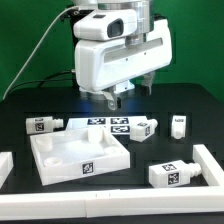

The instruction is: Assemble one leg

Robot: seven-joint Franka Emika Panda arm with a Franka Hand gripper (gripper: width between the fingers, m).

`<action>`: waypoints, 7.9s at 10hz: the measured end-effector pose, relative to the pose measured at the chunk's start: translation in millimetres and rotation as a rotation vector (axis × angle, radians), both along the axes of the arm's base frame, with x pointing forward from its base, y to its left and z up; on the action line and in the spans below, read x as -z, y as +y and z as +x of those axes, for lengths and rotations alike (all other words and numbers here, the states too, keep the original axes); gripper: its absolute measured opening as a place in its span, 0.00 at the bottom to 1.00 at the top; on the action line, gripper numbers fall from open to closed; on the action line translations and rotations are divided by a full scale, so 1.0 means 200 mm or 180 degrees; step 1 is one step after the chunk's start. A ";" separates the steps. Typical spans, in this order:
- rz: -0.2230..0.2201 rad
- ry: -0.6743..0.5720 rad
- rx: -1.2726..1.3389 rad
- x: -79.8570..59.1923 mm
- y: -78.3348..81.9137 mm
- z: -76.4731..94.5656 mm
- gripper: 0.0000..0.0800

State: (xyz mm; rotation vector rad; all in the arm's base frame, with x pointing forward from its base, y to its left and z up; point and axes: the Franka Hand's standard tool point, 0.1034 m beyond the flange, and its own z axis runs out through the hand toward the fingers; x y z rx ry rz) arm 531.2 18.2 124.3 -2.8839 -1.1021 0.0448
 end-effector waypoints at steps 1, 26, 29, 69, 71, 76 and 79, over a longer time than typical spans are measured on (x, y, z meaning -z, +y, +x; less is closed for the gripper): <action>0.0000 0.0001 0.0013 0.00 0.00 0.00 0.81; 0.0069 -0.0385 -0.1308 0.27 0.18 0.24 0.81; 0.0060 -0.0408 -0.1383 0.27 0.19 0.26 0.81; 0.0002 -0.0468 -0.1378 0.22 0.09 0.05 0.36; -0.0045 -0.0327 -0.1299 0.17 -0.06 -0.22 0.36; -0.0073 -0.0193 -0.0890 0.16 -0.10 -0.38 0.36; -0.0047 -0.0190 -0.0745 0.27 -0.13 -0.58 0.36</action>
Offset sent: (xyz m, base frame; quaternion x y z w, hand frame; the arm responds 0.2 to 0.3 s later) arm 0.0000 0.0000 0.0000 0.0000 0.0000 0.0000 1.0000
